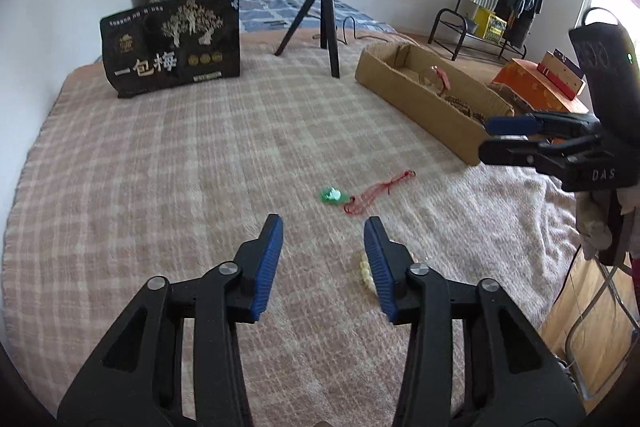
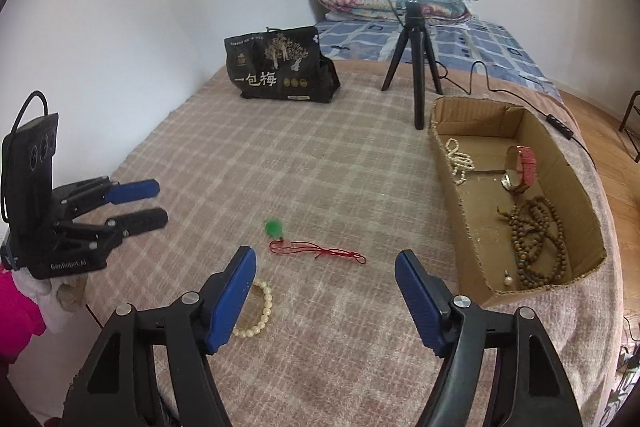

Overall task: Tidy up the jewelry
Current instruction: 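Move the left tool to the cream bead bracelet while the right tool approaches the green pendant, then close the left tool on the cream bracelet while the right tool grips the green pendant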

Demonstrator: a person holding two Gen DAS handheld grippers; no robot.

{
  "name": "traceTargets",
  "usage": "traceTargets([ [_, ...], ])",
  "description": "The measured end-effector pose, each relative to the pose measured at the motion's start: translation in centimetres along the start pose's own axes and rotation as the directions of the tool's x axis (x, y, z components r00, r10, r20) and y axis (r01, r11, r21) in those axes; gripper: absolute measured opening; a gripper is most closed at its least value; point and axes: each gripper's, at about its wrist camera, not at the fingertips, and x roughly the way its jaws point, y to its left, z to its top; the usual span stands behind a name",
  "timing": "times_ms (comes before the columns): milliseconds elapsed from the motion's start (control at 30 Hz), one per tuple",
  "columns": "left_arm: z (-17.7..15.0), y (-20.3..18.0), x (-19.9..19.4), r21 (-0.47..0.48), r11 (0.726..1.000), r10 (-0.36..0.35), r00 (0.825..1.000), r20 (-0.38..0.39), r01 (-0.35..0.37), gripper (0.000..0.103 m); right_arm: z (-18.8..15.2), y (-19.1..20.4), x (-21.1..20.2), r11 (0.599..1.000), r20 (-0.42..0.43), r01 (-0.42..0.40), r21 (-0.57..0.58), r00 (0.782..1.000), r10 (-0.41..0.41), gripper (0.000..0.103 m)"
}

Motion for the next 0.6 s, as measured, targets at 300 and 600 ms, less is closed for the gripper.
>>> traceTargets([
  [300,-1.9,-1.8,3.5,-0.004,0.995,-0.098,0.988,-0.116,0.098,0.029,1.3,1.8,5.5,0.993,-0.120,-0.095,-0.070,0.989,0.086,0.050],
  [600,-2.9,-2.0,5.7,-0.031,0.992,-0.124,0.976,-0.181,0.120,0.029,1.8,2.9,9.8,0.985,-0.211,-0.144,-0.091,0.970,0.123,0.040],
])
